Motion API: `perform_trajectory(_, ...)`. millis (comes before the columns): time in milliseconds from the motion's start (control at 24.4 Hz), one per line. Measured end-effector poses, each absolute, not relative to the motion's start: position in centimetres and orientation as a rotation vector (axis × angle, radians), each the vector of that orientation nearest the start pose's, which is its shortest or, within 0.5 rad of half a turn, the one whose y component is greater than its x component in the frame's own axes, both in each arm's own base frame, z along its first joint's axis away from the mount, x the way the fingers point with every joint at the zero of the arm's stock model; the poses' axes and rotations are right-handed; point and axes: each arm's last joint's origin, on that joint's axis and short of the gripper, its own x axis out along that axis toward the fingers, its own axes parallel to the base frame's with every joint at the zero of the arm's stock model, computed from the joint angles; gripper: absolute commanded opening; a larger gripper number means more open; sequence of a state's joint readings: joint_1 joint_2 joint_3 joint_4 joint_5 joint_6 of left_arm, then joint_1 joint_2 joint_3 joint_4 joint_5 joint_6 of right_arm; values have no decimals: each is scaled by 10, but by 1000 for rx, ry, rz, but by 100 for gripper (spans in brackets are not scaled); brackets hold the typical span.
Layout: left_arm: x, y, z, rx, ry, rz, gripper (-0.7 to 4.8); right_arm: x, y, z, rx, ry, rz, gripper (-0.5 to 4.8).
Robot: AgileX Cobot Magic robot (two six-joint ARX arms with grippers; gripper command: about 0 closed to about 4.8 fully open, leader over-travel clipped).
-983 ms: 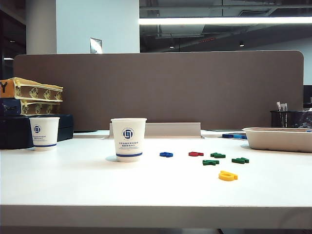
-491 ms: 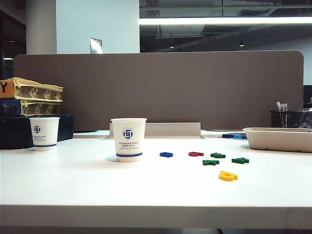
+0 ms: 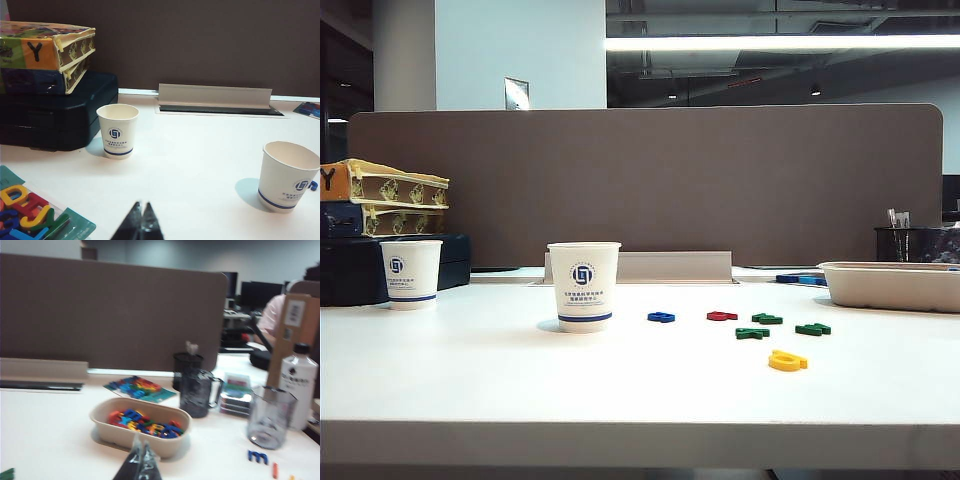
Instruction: Pick up the letter "c" and put it in the paper cup.
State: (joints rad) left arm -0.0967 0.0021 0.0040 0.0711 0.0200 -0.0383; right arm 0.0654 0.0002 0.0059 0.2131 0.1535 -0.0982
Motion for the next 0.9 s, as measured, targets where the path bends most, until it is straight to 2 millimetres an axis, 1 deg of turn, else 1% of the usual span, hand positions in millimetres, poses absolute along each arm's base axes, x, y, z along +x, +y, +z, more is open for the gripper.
perform_trajectory(164, 97, -10, 172, -41, -70, -118, -6, 95, 3, 186, -33, -214, -43, -1)
perform_trajectory(410, 97, -10, 172, -41, -71, -118, -6, 96, 4, 180, 6, -155, -11, -1)
perform_trajectory(532, 97, -10, 172, -41, -70, -118, -6, 97, 3, 174, 38, -90, -10, -1)
perform_trajectory(901, 97, -10, 172, -41, -71, -118, -6, 97, -3, 173, 38, -85, -68, -1)
